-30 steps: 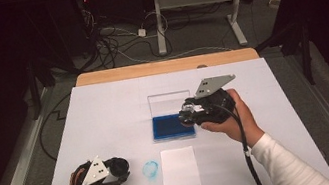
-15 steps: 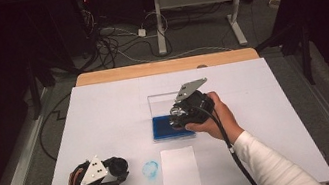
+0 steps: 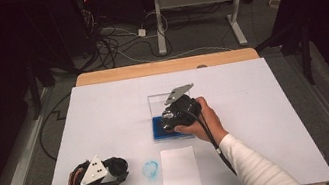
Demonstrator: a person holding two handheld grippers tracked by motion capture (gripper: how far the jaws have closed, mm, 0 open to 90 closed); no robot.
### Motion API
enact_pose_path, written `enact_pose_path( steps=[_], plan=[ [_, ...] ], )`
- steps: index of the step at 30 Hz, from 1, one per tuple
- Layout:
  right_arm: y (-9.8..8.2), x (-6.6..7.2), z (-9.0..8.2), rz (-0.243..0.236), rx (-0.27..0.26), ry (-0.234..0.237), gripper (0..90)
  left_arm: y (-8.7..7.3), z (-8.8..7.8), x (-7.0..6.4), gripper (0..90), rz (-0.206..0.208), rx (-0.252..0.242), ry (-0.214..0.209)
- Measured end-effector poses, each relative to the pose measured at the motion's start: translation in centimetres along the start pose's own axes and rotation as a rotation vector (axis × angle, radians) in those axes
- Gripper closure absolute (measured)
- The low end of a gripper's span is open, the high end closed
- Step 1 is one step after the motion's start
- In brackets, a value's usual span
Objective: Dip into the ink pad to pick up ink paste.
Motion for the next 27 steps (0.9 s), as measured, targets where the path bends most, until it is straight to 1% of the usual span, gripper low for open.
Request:
enact_pose_path(
  steps=[4,9,12,17,18,19,22,25,27],
  plan=[
    [0.0,0.2,0.8,0.012,-0.003,0.007,57.0,0.0,0.0,0.0,36.6,0.001,-0.001,-0.001],
    [-0.1,0.1,1.6,0.017,-0.003,0.004,57.0,0.0,-0.1,0.0,36.6,0.002,-0.003,-0.001],
    [-0.3,0.1,2.0,0.033,-0.002,0.013,57.0,0.0,0.0,0.1,36.7,0.001,-0.002,0.0],
    [-0.5,0.2,2.7,0.03,-0.001,0.02,56.9,0.0,-0.2,0.2,36.6,0.002,-0.01,0.001],
    [-0.5,0.2,2.8,0.034,-0.008,0.022,57.0,0.0,-0.3,0.2,36.7,-0.001,-0.013,0.001],
    [-0.4,0.1,2.8,0.024,-0.012,0.024,57.0,0.0,-0.3,0.3,36.6,0.0,-0.013,0.002],
    [-0.4,0.1,2.9,0.023,-0.014,0.023,57.0,0.0,-0.4,0.3,36.7,-0.001,-0.014,0.003],
    [-0.4,0.1,2.9,0.008,-0.016,0.024,57.0,0.0,-0.3,0.3,36.6,0.0,-0.013,-0.001],
    [-0.5,0.2,2.9,0.014,-0.019,0.025,57.0,0.0,-0.3,0.2,36.6,0.004,-0.01,-0.004]
  ],
)
Point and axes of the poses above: each handheld gripper's, and its own axes: z roughly forward along the jaws, y roughly out of its top, x roughly to its left, the point moved 5 cm from there along z, roughly forward along the jaws, and after that the axes turned 3 degrees about -y, right-handed, at the moved point
